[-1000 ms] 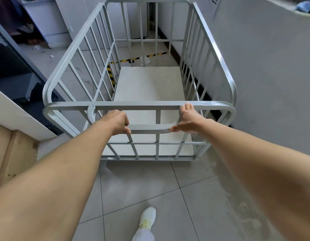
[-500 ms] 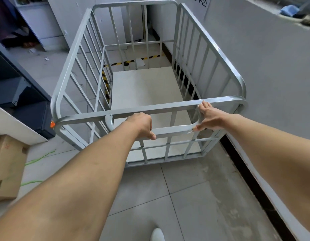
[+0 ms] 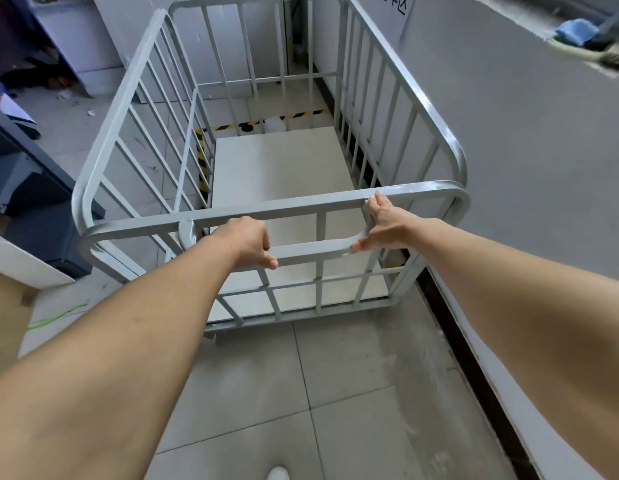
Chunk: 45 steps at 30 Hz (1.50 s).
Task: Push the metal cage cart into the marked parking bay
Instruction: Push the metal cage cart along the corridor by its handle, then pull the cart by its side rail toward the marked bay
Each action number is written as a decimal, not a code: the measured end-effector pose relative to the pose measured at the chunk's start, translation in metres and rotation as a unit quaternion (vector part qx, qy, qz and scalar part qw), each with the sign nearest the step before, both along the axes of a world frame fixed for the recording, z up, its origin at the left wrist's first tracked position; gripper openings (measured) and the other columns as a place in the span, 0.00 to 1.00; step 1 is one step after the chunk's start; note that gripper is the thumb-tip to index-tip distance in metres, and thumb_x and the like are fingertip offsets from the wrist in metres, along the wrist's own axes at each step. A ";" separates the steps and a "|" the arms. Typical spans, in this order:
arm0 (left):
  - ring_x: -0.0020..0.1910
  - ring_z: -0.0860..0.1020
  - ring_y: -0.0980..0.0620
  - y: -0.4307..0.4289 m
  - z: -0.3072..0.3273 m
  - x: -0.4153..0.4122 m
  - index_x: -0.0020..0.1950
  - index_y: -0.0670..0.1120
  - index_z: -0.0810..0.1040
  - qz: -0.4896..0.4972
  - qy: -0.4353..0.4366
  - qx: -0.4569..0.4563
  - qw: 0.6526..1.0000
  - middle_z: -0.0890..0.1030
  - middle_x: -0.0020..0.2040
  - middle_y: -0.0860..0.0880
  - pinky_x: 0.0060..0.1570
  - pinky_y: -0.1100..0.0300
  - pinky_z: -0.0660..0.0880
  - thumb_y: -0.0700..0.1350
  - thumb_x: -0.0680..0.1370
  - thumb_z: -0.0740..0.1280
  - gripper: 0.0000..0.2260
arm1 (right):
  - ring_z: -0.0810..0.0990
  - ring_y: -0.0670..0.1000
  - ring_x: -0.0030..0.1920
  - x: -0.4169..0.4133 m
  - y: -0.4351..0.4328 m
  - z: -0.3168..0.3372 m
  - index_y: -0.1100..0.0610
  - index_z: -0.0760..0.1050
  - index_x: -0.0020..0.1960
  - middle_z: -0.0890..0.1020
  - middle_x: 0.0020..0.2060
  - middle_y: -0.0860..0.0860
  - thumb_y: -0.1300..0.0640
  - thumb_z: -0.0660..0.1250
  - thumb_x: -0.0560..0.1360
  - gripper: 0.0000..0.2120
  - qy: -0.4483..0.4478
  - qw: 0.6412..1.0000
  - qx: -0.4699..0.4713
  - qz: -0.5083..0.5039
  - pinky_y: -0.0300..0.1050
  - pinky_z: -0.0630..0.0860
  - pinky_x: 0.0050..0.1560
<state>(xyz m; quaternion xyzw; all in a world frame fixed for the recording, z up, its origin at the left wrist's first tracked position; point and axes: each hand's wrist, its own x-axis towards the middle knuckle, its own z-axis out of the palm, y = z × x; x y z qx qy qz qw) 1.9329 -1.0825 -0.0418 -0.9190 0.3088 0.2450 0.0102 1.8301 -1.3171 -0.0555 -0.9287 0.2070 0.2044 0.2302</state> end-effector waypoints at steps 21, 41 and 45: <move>0.49 0.77 0.42 0.008 -0.003 0.177 0.44 0.43 0.84 0.009 -0.032 0.010 0.999 0.82 0.46 0.43 0.43 0.60 0.69 0.57 0.72 0.72 0.16 | 0.40 0.53 0.79 0.171 0.011 -0.004 0.61 0.39 0.79 0.38 0.79 0.54 0.45 0.73 0.70 0.54 -0.025 0.999 0.014 -0.016 0.47 0.43 0.78; 0.49 0.79 0.42 0.058 0.000 0.268 0.44 0.39 0.81 0.042 -0.043 0.070 0.996 0.83 0.47 0.41 0.49 0.54 0.76 0.50 0.76 0.70 0.13 | 0.70 0.56 0.67 0.266 0.064 0.014 0.61 0.66 0.71 0.69 0.66 0.55 0.38 0.68 0.71 0.37 0.005 0.998 -0.039 0.040 0.48 0.68 0.63; 0.62 0.75 0.39 0.036 0.009 0.248 0.62 0.41 0.75 0.031 -0.115 0.145 0.982 0.76 0.62 0.40 0.59 0.48 0.72 0.38 0.78 0.62 0.13 | 0.75 0.55 0.65 0.249 0.055 0.031 0.57 0.72 0.69 0.76 0.67 0.54 0.46 0.67 0.76 0.26 -0.029 0.998 -0.030 0.055 0.47 0.71 0.64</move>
